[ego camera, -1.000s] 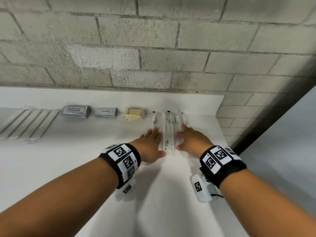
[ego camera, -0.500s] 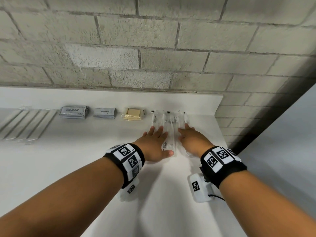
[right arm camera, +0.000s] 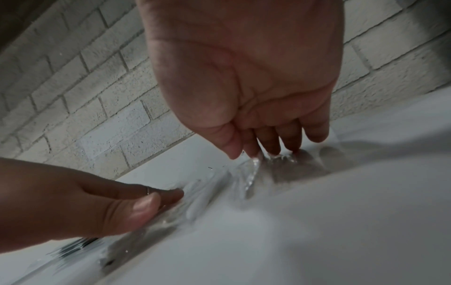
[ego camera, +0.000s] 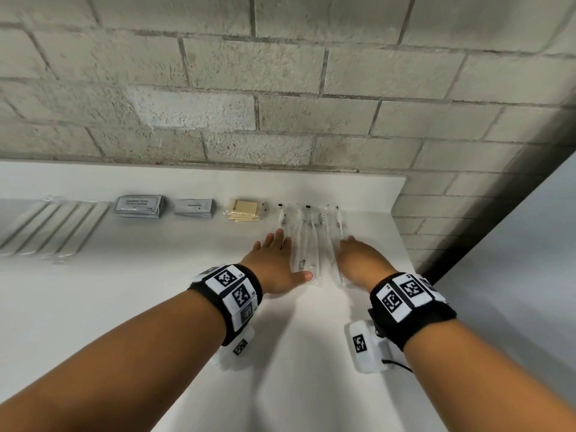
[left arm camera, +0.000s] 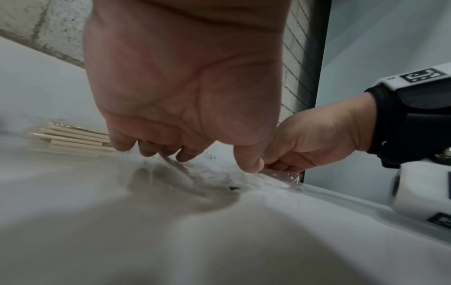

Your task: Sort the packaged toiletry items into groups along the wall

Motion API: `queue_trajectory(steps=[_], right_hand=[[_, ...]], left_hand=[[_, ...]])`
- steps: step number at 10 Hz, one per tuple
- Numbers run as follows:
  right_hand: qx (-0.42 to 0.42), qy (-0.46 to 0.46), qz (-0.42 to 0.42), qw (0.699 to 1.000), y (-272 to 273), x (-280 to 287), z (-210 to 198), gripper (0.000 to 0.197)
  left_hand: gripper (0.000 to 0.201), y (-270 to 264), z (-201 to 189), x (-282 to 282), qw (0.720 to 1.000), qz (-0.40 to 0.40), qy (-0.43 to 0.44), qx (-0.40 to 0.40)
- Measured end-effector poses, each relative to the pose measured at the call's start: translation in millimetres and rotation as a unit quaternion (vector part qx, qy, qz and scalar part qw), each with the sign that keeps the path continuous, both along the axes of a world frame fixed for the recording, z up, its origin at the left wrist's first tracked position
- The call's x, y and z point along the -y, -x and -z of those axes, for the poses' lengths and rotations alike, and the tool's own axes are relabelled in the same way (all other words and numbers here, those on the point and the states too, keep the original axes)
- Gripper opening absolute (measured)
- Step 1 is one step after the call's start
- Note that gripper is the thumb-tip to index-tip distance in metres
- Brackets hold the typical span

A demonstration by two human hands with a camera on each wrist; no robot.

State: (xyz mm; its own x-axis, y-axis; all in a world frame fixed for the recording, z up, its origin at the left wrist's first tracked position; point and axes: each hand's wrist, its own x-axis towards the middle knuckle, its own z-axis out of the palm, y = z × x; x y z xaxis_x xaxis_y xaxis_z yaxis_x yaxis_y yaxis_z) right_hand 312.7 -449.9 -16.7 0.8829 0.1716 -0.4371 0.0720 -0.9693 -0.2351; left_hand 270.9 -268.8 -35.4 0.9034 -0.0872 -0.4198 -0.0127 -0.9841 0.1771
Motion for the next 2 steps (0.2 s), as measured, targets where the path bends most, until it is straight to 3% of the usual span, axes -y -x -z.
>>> queue_trajectory(steps=[2], right_hand=[[0.03, -0.085, 0.042, 0.995, 0.2, 5.9, 5.2, 0.055]], left_hand=[[0.093, 3.4, -3.1, -3.0, 1.0, -0.007, 0.018, 0.011]])
